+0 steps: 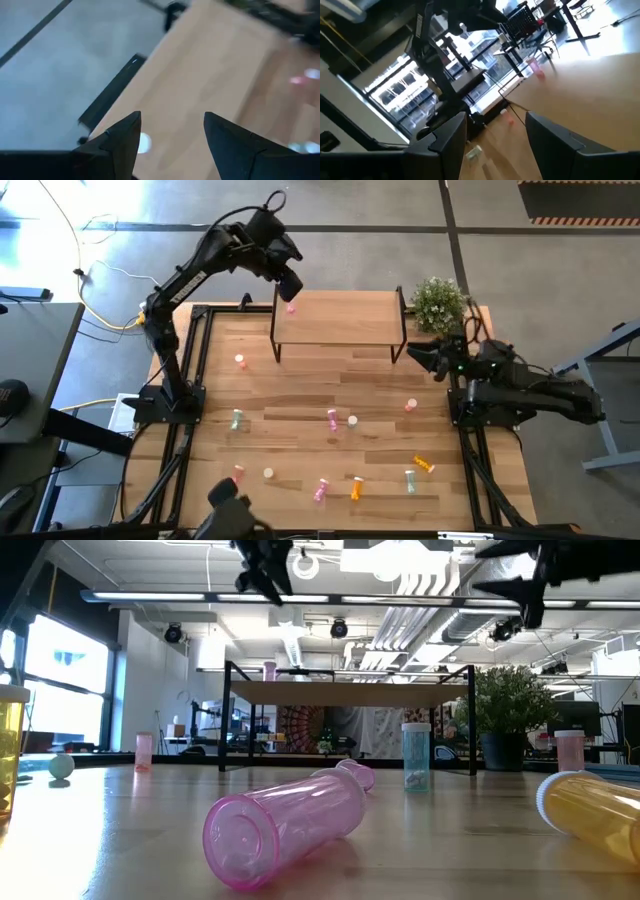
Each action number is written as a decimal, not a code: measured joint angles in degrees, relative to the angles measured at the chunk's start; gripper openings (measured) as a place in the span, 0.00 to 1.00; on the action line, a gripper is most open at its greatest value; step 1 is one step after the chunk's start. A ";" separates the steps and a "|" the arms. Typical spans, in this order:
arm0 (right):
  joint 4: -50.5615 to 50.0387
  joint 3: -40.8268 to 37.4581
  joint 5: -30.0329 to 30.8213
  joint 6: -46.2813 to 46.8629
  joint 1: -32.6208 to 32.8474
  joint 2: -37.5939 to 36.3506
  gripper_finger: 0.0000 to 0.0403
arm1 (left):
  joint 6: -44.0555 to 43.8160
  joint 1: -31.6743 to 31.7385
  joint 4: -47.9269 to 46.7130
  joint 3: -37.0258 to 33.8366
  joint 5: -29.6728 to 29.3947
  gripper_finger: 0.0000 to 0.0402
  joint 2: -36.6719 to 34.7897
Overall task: Pick and place medicine bottles onto shelf by color
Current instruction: Put the top right pink pill bottle on the shelf
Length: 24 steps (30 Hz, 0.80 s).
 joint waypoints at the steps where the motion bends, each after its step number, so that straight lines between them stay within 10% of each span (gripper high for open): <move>1: -2.70 2.50 0.00 -1.07 0.43 1.25 0.48 | 0.40 -0.89 0.08 0.00 0.54 0.52 -0.64; 13: -45.69 28.77 0.53 6.21 7.99 19.48 0.48 | 1.33 -10.92 13.96 -16.87 9.22 0.52 -12.76; 24: -55.20 25.50 0.42 22.37 16.39 24.62 0.48 | -4.81 -17.34 36.00 -43.19 9.57 0.52 -27.72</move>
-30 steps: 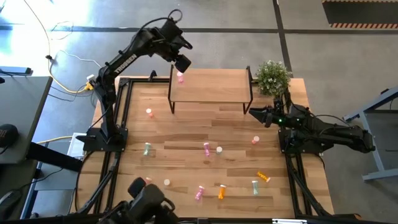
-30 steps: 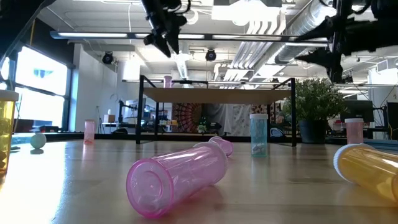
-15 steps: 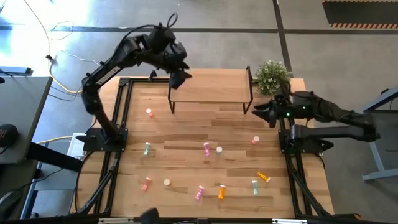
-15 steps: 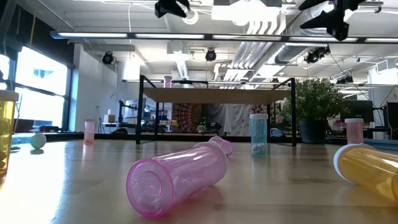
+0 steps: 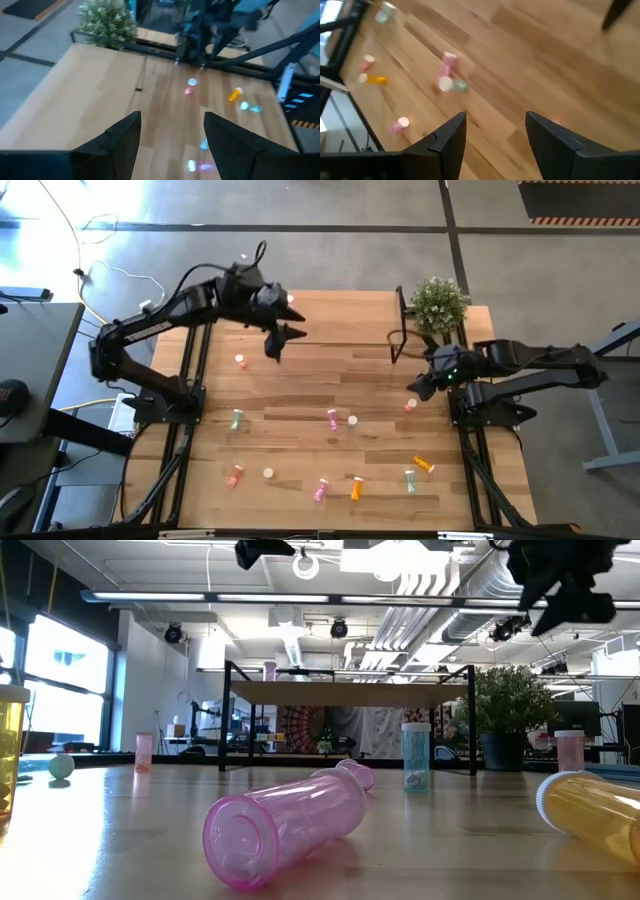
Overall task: Pick and place medicine bottles onto shelf by color
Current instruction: Put the top right pink pill bottle on the shelf
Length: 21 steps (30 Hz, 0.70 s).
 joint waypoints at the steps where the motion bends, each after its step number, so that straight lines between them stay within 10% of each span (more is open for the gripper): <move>1: -0.04 -1.02 0.21 2.15 0.93 -0.05 0.48 | -0.80 -0.75 1.46 -1.65 0.01 0.52 -1.00; 21: -1.77 -7.67 8.43 32.69 14.03 9.46 0.48 | -10.92 -10.61 23.30 -15.89 -1.80 0.52 -8.40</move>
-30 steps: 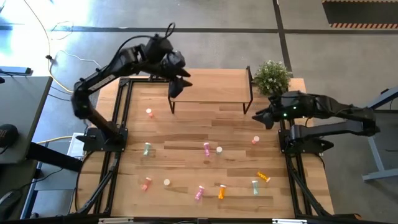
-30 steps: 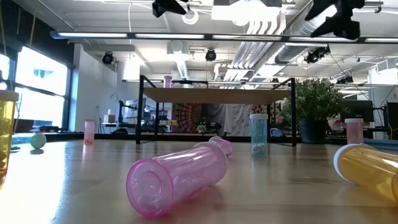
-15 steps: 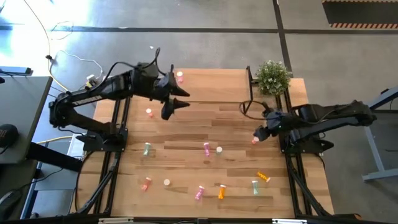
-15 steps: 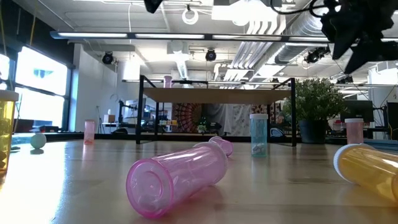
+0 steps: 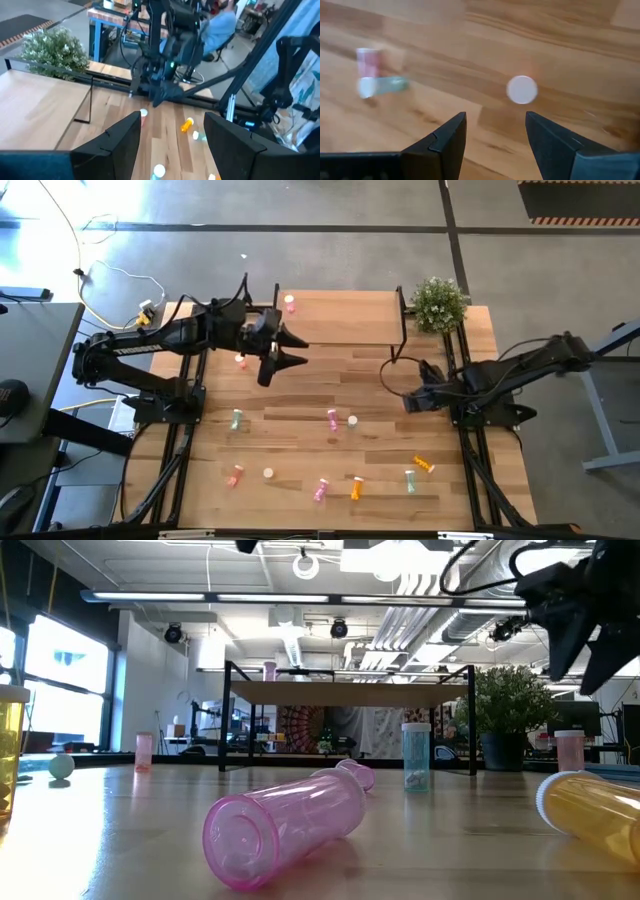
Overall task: Pick and place medicine bottles onto shelf by color
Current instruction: Put the top right pink pill bottle on the shelf
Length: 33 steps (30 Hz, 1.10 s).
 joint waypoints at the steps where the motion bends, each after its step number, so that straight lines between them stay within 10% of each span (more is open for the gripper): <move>1: -0.57 0.00 0.49 1.24 0.36 0.86 0.48 | -0.10 -0.24 0.38 0.00 -0.06 0.52 0.00; 33: 3.27 -0.04 5.84 18.70 1.17 24.42 0.45 | 2.06 -0.89 1.14 0.00 -0.41 0.52 0.02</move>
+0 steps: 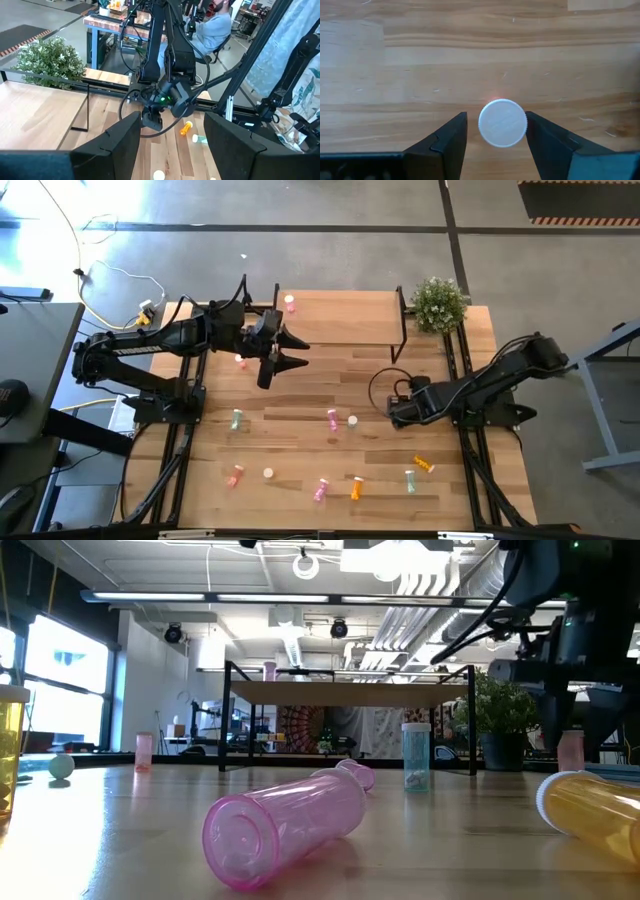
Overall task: Pick and place medicine bottles onto shelf by color
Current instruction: Put the top right pink pill bottle on the shelf
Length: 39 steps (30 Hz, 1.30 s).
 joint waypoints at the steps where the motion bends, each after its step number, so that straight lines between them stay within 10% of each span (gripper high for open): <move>1: 0.10 0.00 -0.02 0.05 0.00 0.36 0.43 | 0.00 0.00 -0.04 0.00 -0.02 0.52 0.00; 18: -0.29 0.81 0.24 -2.15 0.02 0.66 0.24 | 0.00 0.02 -1.31 0.00 -0.07 0.52 0.03; 39: -1.68 31.15 7.95 -43.12 -15.05 0.61 0.24 | 0.52 12.83 -0.94 0.04 4.04 0.52 -0.70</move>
